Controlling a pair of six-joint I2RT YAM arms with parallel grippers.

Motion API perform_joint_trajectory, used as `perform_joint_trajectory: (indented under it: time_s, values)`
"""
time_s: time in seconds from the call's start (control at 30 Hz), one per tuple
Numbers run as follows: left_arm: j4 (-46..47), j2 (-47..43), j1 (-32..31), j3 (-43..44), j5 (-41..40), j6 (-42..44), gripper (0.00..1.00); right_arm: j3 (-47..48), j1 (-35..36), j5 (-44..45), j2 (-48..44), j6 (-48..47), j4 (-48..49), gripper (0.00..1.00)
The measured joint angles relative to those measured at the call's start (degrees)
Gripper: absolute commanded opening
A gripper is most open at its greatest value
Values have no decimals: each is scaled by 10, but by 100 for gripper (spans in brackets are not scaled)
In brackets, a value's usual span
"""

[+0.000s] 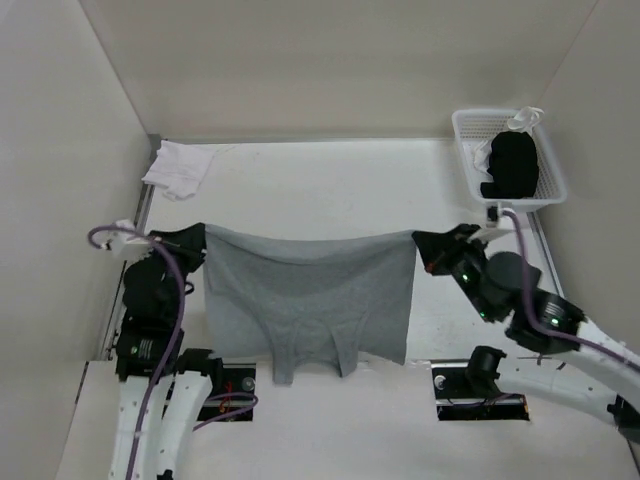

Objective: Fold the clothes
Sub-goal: Fold the tank top

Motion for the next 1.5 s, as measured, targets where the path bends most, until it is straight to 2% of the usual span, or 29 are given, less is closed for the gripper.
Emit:
perform_joint_trajectory:
  time_s: [0.07, 0.17, 0.27, 0.33, 0.47, 0.57, 0.63, 0.73, 0.83, 1.13, 1.4, 1.5]
  values:
    - [9, 44, 3, -45, -1, -1, 2, -31, -122, -82, 46, 7, 26, 3]
    - [62, 166, 12, -90, -3, -8, 2, -76, -315, -224, 157, 23, 108, 3]
    - [150, 336, 24, -88, -2, -22, 2, -78, -434, -327, 322, 43, 193, 3]
    - [200, 468, 31, -57, 0, -29, 2, -52, -481, -386, 443, 55, 230, 2]
    - [263, 694, 36, 67, 10, -37, 2, 55, -533, -465, 628, 72, 256, 2]
    - [287, 790, 37, 153, 20, -37, 2, 151, -559, -502, 708, 78, 259, 3]
    - [297, 819, 39, 188, 27, -36, 2, 195, -570, -518, 731, 80, 263, 3]
    - [308, 817, 44, 196, 33, -37, 2, 213, -581, -531, 729, 81, 280, 3]
    - [336, 791, 45, 169, 36, -37, 2, 185, -583, -536, 706, 81, 297, 3]
    - [394, 604, 43, -62, 43, -56, 2, -55, -572, -530, 552, 96, 351, 3]
    - [399, 431, 41, -217, 56, -53, 3, -161, -557, -512, 504, 111, 393, 3]
    - [400, 399, 41, -258, 59, -47, 4, -189, -557, -508, 504, 119, 405, 3]
